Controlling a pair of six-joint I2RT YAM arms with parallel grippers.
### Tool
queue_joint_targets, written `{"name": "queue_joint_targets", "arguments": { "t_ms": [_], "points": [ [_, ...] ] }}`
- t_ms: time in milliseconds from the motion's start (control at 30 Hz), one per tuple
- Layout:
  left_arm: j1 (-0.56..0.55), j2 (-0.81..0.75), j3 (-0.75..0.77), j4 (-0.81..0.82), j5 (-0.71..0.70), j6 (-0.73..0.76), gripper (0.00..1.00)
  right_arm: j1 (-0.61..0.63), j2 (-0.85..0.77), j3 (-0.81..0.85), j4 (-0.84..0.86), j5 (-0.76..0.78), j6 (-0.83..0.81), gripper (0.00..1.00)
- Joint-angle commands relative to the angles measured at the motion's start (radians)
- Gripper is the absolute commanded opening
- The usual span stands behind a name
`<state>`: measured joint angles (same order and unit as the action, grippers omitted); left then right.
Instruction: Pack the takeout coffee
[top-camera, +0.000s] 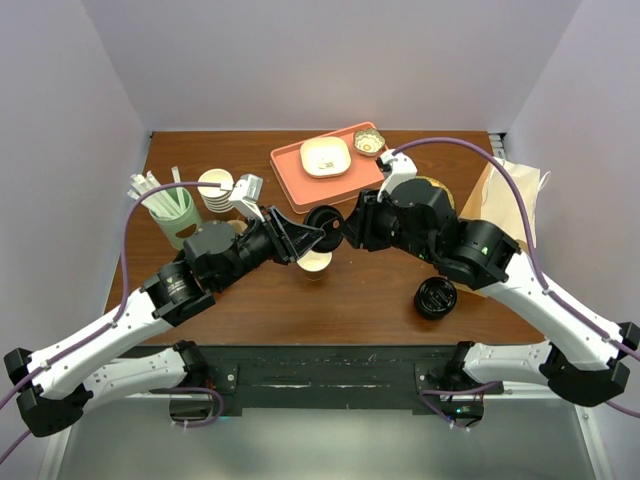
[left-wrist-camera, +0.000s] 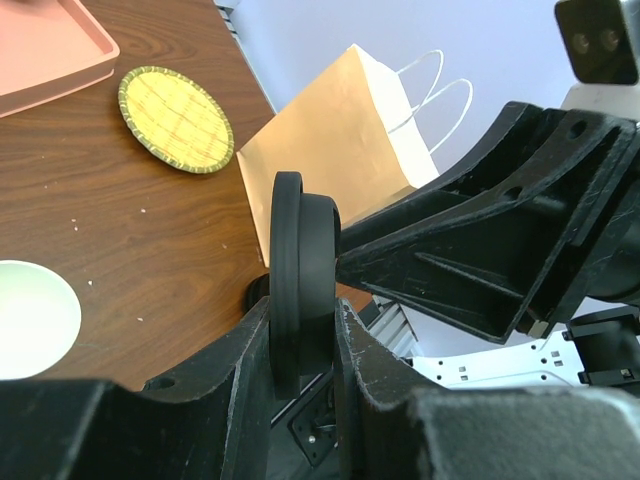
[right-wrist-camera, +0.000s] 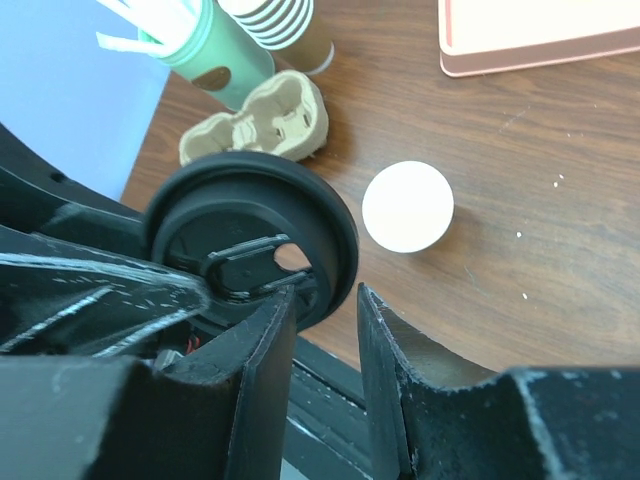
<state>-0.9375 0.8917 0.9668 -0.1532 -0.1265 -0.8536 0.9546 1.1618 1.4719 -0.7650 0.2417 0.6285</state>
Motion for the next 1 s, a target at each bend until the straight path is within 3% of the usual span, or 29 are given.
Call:
{"name": "queue_joint_targets", "arguments": {
  "t_ms": [0,300,533,600,667,733,767,800,967],
  "points": [
    [-0.001,-0.017,-0.008,0.038,-0.005,-0.007,0.18,0.001,0.006,0.062,0.026,0.018,-0.004,0.34],
    [-0.001,-0.022,-0.010,0.050,0.004,-0.009,0.18,0.001,0.030,0.044,0.032,0.021,-0.018,0.32],
    [-0.001,-0.022,-0.014,0.047,0.010,-0.010,0.18,0.001,0.053,0.050,0.053,0.038,-0.030,0.25],
    [-0.001,-0.025,-0.019,0.046,0.005,-0.010,0.18,0.001,0.058,0.053,0.055,0.034,-0.035,0.18],
    [-0.001,-0.030,-0.020,0.046,0.001,-0.010,0.20,0.001,0.062,0.053,0.055,0.033,-0.039,0.03],
    [-0.001,-0.028,-0.020,0.037,-0.004,-0.002,0.28,0.001,0.062,0.053,0.053,0.034,-0.042,0.00],
    [-0.001,-0.028,-0.011,0.027,-0.010,0.004,0.47,0.001,0.064,0.054,0.049,0.037,-0.043,0.00],
    [-0.001,-0.027,-0.004,0.000,-0.025,0.025,0.54,0.001,0.067,0.056,0.041,0.056,-0.039,0.00],
    [-0.001,0.006,0.064,-0.123,-0.087,0.174,0.71,0.001,0.123,0.085,-0.074,0.073,-0.032,0.00]
  ]
}}
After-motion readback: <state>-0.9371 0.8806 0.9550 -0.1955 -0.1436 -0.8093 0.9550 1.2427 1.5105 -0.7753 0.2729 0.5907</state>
